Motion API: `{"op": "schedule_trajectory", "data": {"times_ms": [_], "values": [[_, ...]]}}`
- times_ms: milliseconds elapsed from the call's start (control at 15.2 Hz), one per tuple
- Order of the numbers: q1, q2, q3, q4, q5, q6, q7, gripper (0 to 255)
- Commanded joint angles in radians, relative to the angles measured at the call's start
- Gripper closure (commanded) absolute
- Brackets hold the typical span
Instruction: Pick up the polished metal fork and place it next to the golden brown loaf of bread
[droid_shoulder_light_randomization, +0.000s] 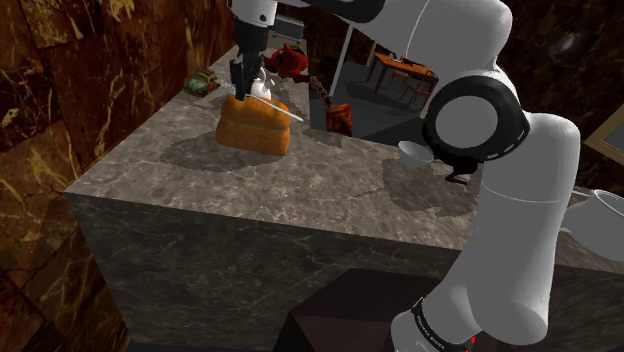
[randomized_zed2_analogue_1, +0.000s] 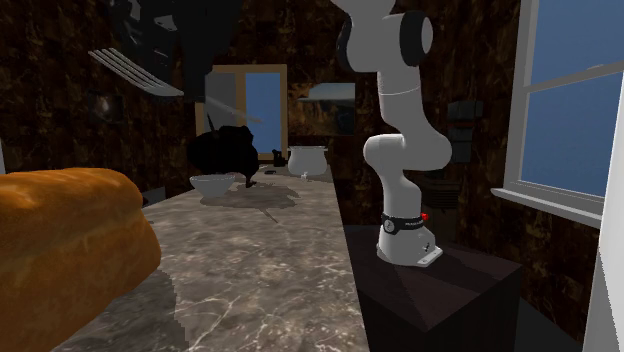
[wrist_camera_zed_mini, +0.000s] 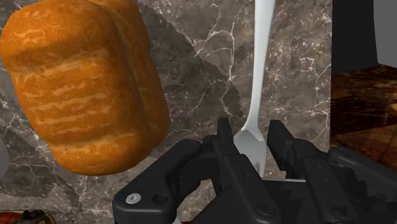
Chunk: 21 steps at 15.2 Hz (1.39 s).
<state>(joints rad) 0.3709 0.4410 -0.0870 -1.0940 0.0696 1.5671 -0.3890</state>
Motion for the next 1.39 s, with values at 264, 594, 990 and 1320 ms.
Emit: {"op": "schedule_trajectory", "data": {"times_ms": [264, 594, 990, 1320], "values": [[-0.002, 0.259, 0.012, 0.389, 0.011, -0.129, 0.030, 255], [0.008, 0.184, 0.010, 0.190, 0.008, -0.006, 0.024, 255], [0.014, 0.144, 0.009, 0.043, 0.006, 0.102, 0.020, 255], [0.017, 0.129, 0.008, -0.049, 0.006, 0.178, 0.017, 255]]}}
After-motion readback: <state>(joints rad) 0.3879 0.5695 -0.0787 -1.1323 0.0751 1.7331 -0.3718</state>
